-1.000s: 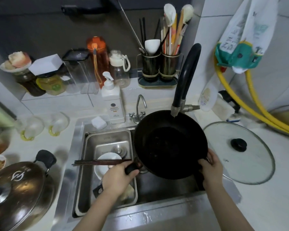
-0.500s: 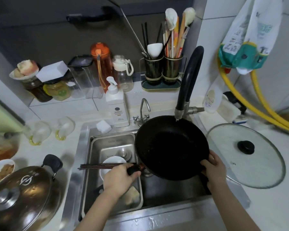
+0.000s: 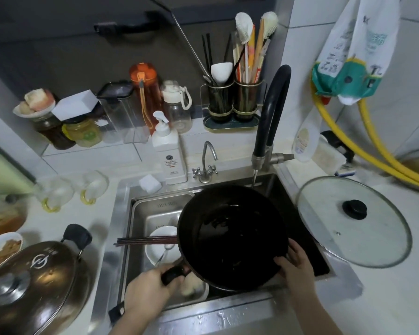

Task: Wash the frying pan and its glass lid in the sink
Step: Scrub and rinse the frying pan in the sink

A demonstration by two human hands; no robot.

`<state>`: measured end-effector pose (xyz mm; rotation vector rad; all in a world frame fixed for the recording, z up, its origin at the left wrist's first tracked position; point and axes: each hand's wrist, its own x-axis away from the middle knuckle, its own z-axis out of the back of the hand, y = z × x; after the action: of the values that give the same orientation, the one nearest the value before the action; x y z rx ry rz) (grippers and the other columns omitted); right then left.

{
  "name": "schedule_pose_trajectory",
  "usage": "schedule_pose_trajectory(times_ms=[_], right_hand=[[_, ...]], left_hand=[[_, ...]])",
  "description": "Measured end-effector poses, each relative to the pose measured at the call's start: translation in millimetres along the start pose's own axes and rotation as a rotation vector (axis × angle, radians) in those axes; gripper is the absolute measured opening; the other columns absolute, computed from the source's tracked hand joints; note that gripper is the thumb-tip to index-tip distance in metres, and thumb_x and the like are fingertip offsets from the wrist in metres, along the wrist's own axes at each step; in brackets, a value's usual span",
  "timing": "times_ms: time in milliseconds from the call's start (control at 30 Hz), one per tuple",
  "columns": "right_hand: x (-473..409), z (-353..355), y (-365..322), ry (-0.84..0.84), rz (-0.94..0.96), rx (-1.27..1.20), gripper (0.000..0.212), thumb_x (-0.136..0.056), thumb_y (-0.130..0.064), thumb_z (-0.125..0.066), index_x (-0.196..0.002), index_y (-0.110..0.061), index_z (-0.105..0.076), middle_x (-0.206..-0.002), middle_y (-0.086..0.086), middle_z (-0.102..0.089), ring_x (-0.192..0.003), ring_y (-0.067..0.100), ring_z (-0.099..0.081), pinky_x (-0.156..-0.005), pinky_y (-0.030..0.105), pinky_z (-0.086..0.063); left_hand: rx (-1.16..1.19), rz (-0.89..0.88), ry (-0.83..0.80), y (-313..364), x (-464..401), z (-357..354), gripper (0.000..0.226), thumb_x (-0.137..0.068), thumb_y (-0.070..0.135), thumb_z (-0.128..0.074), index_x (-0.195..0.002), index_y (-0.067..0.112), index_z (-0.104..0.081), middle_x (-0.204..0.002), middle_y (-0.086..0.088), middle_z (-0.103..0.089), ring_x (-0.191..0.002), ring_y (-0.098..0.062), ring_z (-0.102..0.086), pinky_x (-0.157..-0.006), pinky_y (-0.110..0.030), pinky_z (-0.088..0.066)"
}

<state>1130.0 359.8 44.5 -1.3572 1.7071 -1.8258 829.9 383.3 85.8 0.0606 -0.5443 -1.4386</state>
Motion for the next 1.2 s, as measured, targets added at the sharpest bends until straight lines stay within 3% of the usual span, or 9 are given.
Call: schedule_pose_trajectory(times_ms=[200, 267, 333, 400, 533, 667, 833, 1033, 1200], right_hand=[[-42.1, -7.8, -30.5, -0.025, 0.083, 0.031, 0.059, -0.08, 0.015, -0.053, -0.132, -0.014, -0.047, -0.129, 0.011, -0.058, -0.114, 0.026, -0.055, -0.094, 0.041, -0.048], [-49.3, 1.8, -41.2, 0.003, 0.09, 0.011, 0.056, -0.081, 0.014, -0.051, -0.129, -0.014, -0.049, -0.125, 0.008, -0.061, -0.106, 0.023, -0.059, -0.085, 0.032, -0.053], [-46.2, 14.7, -51.0, 0.038, 0.087, -0.016, 0.049, -0.082, 0.015, -0.048, -0.12, -0.017, -0.053, -0.106, -0.003, -0.068, -0.083, 0.012, -0.065, -0.062, 0.018, -0.055], [-40.3, 30.6, -51.4, 0.059, 0.099, -0.014, 0.047, -0.082, 0.014, -0.048, -0.114, -0.019, -0.056, -0.094, -0.011, -0.07, -0.07, 0.004, -0.067, -0.054, 0.018, -0.055], [-28.2, 51.0, -24.5, 0.068, 0.064, 0.039, 0.052, -0.08, 0.012, -0.051, -0.123, -0.017, -0.055, -0.113, 0.002, -0.065, -0.089, 0.017, -0.063, -0.062, 0.027, -0.054], [-15.9, 44.8, 7.6, 0.04, 0.065, 0.071, 0.059, -0.077, 0.015, -0.055, -0.123, -0.022, -0.054, -0.126, 0.006, -0.061, -0.116, 0.024, -0.057, -0.076, 0.013, -0.052], [-25.1, 6.1, -5.5, -0.031, 0.047, 0.048, 0.058, -0.078, 0.018, -0.054, -0.128, -0.011, -0.051, -0.118, 0.007, -0.061, -0.108, 0.022, -0.057, -0.066, 0.005, -0.052], [-63.3, 6.0, -34.2, -0.009, 0.117, 0.099, 0.058, -0.077, 0.015, -0.053, -0.119, -0.025, -0.058, -0.118, 0.0, -0.066, -0.109, 0.021, -0.061, -0.094, 0.035, -0.051], [-45.9, 31.4, -44.2, 0.067, 0.092, 0.07, 0.052, -0.08, 0.016, -0.05, -0.116, -0.022, -0.058, -0.098, -0.012, -0.072, -0.078, 0.003, -0.068, -0.062, 0.016, -0.056]], left_hand=[[-0.004, -0.029, 0.066, 34.0, -17.3, 3.2, 0.042, -0.078, 0.064, -0.054, -0.117, 0.048, -0.056, -0.106, 0.011, -0.072, -0.102, -0.014, -0.066, -0.077, -0.025, -0.049], [0.011, -0.055, 0.056, 49.5, -23.9, -1.1, 0.044, -0.078, 0.065, -0.054, -0.119, 0.049, -0.055, -0.108, 0.012, -0.071, -0.103, -0.014, -0.066, -0.079, -0.026, -0.051], [0.016, -0.093, 0.041, 61.8, -28.4, -7.2, 0.045, -0.078, 0.064, -0.054, -0.119, 0.048, -0.055, -0.108, 0.011, -0.072, -0.103, -0.014, -0.065, -0.081, -0.027, -0.053], [-0.001, -0.113, 0.015, 69.1, -26.5, -13.2, 0.044, -0.079, 0.063, -0.055, -0.119, 0.046, -0.056, -0.11, 0.01, -0.071, -0.106, -0.015, -0.064, -0.083, -0.026, -0.051], [0.014, -0.098, -0.046, 54.8, -9.0, -23.6, 0.043, -0.076, 0.064, -0.057, -0.116, 0.048, -0.057, -0.107, 0.012, -0.071, -0.103, -0.012, -0.064, -0.083, -0.025, -0.05], [0.055, -0.033, -0.025, 29.1, 10.8, -20.1, 0.045, -0.071, 0.065, -0.061, -0.115, 0.058, -0.053, -0.115, 0.018, -0.067, -0.111, -0.005, -0.061, -0.079, -0.018, -0.043], [0.052, 0.019, 0.059, 14.1, 4.6, -9.5, 0.044, -0.071, 0.066, -0.06, -0.114, 0.059, -0.053, -0.106, 0.012, -0.072, -0.103, -0.009, -0.066, -0.08, -0.023, -0.05], [0.045, -0.046, 0.114, 50.0, -21.5, -10.6, 0.043, -0.078, 0.064, -0.055, -0.119, 0.05, -0.055, -0.107, 0.011, -0.072, -0.102, -0.014, -0.066, -0.077, -0.026, -0.05], [0.003, -0.124, 0.106, 64.5, -21.9, -25.4, 0.045, -0.077, 0.064, -0.056, -0.118, 0.046, -0.057, -0.107, 0.011, -0.072, -0.102, -0.013, -0.066, -0.079, -0.024, -0.049]])
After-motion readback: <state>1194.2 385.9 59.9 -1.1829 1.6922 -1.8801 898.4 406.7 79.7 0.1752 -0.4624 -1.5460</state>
